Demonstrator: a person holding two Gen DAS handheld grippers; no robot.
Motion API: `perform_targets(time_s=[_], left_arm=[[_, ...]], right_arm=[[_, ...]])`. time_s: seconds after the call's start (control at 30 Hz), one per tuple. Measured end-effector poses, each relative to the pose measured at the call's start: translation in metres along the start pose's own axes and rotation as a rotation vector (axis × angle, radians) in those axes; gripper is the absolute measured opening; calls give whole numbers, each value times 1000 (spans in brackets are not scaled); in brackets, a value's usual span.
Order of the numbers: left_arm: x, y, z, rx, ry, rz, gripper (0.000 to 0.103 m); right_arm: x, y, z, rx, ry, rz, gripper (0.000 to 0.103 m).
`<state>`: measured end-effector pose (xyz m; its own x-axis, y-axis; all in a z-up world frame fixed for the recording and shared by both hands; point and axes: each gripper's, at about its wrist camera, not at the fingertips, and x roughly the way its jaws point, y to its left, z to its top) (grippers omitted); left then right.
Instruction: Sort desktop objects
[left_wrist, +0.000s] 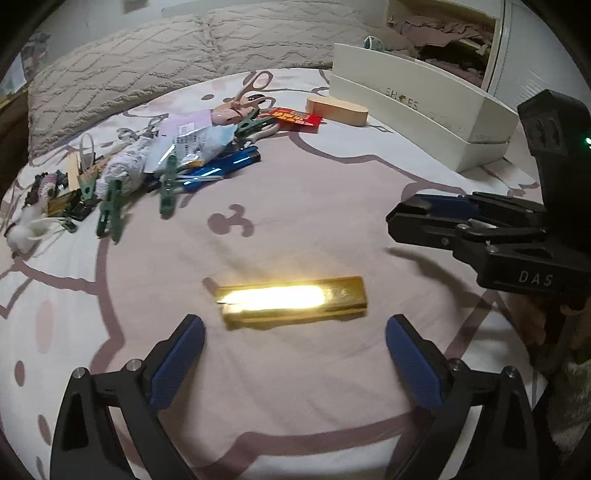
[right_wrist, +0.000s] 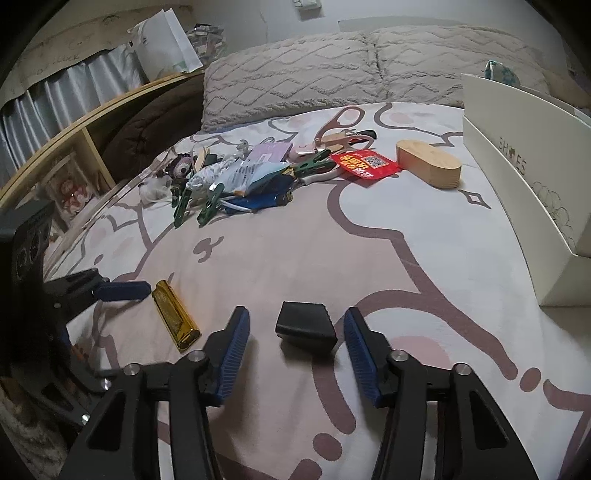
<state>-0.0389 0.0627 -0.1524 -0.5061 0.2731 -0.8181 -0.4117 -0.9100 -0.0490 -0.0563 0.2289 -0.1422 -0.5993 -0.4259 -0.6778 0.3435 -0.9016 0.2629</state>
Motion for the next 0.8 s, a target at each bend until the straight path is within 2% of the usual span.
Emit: perform_targets(time_s=[0.17, 0.3, 0.6, 0.73, 0.8], left_arm=[[2, 2, 2, -45, -20, 4, 100], [2, 5, 2, -55, -30, 37, 100], [5, 8, 2, -52, -35, 41, 99], [3, 7, 2, -48, -49, 47, 83], [3, 6, 1, -43, -53, 56, 81]], right_arm=[[-1, -3, 0, 10, -8, -12, 36], [-3, -1, 0, 1, -19, -13, 35], [-2, 0, -2, -9, -6, -30, 35], [-2, 0, -5, -2, 0, -46, 35], [-4, -1, -6, 4, -3, -50, 35]])
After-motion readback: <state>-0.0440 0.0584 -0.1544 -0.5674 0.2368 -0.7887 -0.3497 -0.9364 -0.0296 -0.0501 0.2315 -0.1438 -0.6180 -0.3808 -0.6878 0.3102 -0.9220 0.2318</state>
